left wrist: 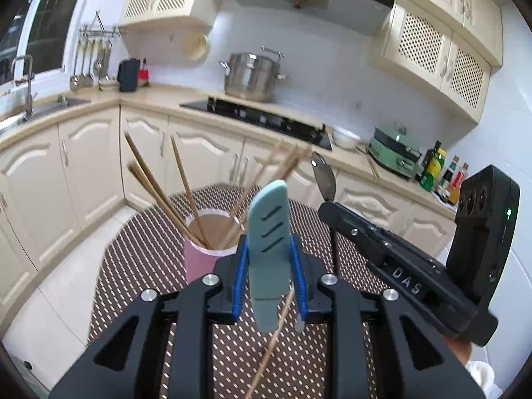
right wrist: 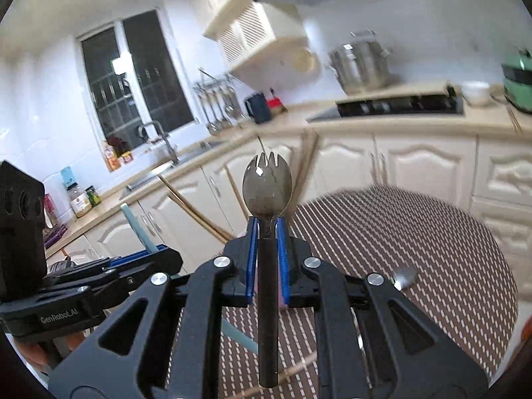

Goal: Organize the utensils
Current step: 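Lift the knife and spork and carry both over the pink cup, then lower the knife and spork into the pink cup and open both tools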

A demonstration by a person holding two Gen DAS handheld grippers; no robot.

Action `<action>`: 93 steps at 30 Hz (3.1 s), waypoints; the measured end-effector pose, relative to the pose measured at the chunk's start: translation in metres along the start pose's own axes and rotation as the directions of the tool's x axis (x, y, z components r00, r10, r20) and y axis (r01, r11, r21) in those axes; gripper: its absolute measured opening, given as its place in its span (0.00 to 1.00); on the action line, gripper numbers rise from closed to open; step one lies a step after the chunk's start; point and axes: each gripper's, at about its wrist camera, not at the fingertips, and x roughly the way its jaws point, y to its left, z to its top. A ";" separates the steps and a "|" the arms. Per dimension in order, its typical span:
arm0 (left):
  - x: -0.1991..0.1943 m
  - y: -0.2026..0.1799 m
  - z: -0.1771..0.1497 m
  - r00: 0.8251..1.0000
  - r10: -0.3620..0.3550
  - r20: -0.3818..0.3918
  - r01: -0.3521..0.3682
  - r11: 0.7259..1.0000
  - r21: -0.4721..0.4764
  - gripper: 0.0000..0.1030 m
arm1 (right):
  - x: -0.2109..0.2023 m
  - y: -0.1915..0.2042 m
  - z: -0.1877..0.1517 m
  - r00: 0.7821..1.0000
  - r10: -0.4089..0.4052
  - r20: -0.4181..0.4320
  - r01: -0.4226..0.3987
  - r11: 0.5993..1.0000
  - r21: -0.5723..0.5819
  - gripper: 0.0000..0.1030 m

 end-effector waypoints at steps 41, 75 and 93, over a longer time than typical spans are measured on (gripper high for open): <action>0.065 0.047 0.050 0.988 0.125 0.089 -0.122 0.992 -0.035 0.29 | 0.102 -0.005 0.007 0.981 0.000 0.195 0.003 1.000 -0.014 0.12; 0.038 0.080 0.029 0.912 0.384 0.143 -0.378 0.923 -0.068 0.61 | 0.106 0.012 -0.025 0.991 -0.013 0.130 0.024 0.996 -0.084 0.12; 0.020 0.071 0.008 0.908 0.406 0.100 -0.406 0.913 -0.023 0.63 | 0.093 0.006 -0.062 0.999 -0.052 0.014 0.053 0.997 -0.061 0.12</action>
